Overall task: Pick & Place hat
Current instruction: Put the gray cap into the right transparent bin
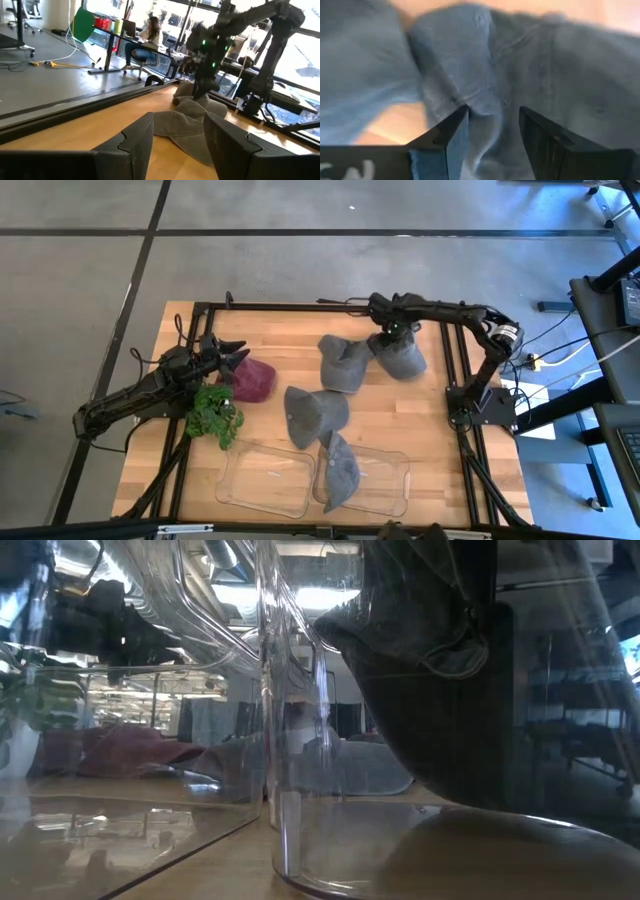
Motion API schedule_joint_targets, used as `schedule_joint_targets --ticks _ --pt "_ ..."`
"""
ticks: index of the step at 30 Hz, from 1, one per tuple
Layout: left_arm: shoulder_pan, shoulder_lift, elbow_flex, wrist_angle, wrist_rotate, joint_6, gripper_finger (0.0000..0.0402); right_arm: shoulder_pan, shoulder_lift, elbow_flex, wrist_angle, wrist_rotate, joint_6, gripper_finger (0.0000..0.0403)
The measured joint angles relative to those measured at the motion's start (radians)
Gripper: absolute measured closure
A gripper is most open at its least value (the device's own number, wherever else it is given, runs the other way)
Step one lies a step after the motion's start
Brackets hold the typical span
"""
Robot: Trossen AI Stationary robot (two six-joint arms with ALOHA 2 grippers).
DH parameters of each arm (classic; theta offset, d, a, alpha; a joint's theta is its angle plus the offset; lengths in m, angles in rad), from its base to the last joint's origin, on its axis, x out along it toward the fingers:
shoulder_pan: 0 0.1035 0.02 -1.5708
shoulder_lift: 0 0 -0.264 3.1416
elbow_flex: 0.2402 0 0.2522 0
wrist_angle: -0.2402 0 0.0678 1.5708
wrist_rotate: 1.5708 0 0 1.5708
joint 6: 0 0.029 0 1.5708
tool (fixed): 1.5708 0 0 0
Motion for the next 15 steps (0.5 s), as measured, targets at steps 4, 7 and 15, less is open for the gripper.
schedule_joint_targets --ticks 4,7,15 --pt "0.0 0.0 0.0 0.001 -0.001 0.0 0.0233 -0.009 -0.001 -0.114 0.051 -0.013 0.011 0.0226" --pt "0.0 0.0 0.0 0.002 -0.006 0.0 0.0233 -0.001 -0.005 -0.171 0.052 -0.058 0.026 0.0226" --pt "0.0 0.0 0.0 0.009 -0.046 0.0 0.0233 0.105 -0.013 -0.245 0.034 -0.141 0.025 0.0264"
